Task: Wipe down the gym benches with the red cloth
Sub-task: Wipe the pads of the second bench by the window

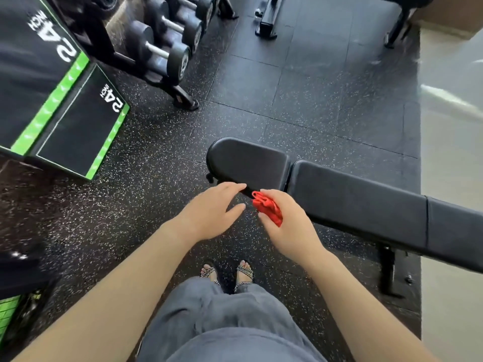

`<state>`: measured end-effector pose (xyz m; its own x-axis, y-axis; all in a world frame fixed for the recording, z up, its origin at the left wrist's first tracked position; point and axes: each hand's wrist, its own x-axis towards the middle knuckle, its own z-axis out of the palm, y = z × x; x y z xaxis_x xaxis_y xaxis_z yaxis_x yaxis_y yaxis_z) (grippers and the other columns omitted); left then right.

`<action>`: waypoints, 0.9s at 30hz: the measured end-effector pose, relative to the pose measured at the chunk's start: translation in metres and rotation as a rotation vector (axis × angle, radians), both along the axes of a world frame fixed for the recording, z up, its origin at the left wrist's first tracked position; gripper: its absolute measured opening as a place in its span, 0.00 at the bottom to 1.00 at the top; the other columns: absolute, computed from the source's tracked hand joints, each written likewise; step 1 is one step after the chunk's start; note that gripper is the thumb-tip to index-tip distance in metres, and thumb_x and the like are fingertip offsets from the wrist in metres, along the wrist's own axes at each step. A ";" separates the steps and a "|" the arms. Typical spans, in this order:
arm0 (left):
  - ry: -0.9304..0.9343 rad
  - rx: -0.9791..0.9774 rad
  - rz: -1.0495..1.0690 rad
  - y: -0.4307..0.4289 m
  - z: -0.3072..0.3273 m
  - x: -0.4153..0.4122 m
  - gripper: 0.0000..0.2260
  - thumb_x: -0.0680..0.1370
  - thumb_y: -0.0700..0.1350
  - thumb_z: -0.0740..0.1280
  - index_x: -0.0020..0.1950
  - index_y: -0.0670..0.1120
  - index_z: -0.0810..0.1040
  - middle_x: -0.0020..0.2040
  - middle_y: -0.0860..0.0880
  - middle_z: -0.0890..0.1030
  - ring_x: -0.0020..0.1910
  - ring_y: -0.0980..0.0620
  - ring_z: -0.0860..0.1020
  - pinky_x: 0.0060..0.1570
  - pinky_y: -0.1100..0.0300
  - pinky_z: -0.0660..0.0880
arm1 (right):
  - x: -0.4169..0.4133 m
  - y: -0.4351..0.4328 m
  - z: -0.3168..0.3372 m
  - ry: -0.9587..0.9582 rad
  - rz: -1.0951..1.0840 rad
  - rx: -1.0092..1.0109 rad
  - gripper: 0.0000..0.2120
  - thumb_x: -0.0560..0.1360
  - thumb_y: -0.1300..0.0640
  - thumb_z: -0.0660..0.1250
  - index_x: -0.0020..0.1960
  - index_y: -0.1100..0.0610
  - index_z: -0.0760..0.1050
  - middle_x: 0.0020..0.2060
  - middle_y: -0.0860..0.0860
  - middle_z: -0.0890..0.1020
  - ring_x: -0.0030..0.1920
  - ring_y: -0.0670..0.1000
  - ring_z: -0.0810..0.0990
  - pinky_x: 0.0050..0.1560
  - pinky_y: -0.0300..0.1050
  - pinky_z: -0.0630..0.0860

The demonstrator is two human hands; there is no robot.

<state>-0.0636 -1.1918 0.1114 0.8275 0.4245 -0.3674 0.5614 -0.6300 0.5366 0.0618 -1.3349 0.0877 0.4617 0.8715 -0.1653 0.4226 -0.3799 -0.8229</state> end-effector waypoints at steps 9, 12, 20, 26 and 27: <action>-0.012 0.092 0.090 0.023 0.010 -0.008 0.22 0.80 0.51 0.58 0.74 0.50 0.61 0.73 0.53 0.64 0.71 0.53 0.65 0.69 0.52 0.63 | 0.007 0.035 0.026 -0.145 0.019 0.001 0.16 0.74 0.59 0.67 0.61 0.49 0.73 0.57 0.43 0.76 0.58 0.44 0.75 0.60 0.40 0.71; -0.054 0.079 0.110 0.048 0.012 -0.012 0.22 0.80 0.51 0.58 0.74 0.50 0.61 0.73 0.53 0.65 0.71 0.53 0.65 0.69 0.53 0.64 | 0.000 0.058 0.030 -0.140 0.020 0.000 0.16 0.74 0.60 0.67 0.60 0.51 0.74 0.56 0.42 0.76 0.57 0.44 0.75 0.61 0.40 0.71; -0.027 0.146 0.077 0.161 0.021 -0.062 0.24 0.80 0.51 0.59 0.75 0.51 0.59 0.73 0.53 0.64 0.71 0.52 0.65 0.68 0.53 0.65 | -0.050 0.171 0.032 -0.158 0.053 0.050 0.15 0.73 0.61 0.68 0.58 0.52 0.76 0.55 0.42 0.76 0.55 0.39 0.75 0.59 0.29 0.68; -0.045 0.158 0.157 0.250 0.032 -0.124 0.24 0.80 0.52 0.58 0.75 0.51 0.58 0.74 0.54 0.62 0.72 0.53 0.63 0.69 0.54 0.64 | -0.101 0.276 0.037 -0.200 0.127 0.061 0.16 0.73 0.59 0.68 0.60 0.50 0.74 0.57 0.44 0.76 0.58 0.44 0.74 0.61 0.36 0.68; -0.051 0.157 0.173 0.263 0.033 -0.134 0.24 0.80 0.52 0.58 0.75 0.51 0.58 0.74 0.54 0.62 0.71 0.54 0.64 0.69 0.54 0.64 | -0.109 0.290 0.037 -0.198 0.139 0.064 0.16 0.74 0.58 0.67 0.60 0.49 0.73 0.57 0.44 0.76 0.58 0.44 0.74 0.61 0.37 0.68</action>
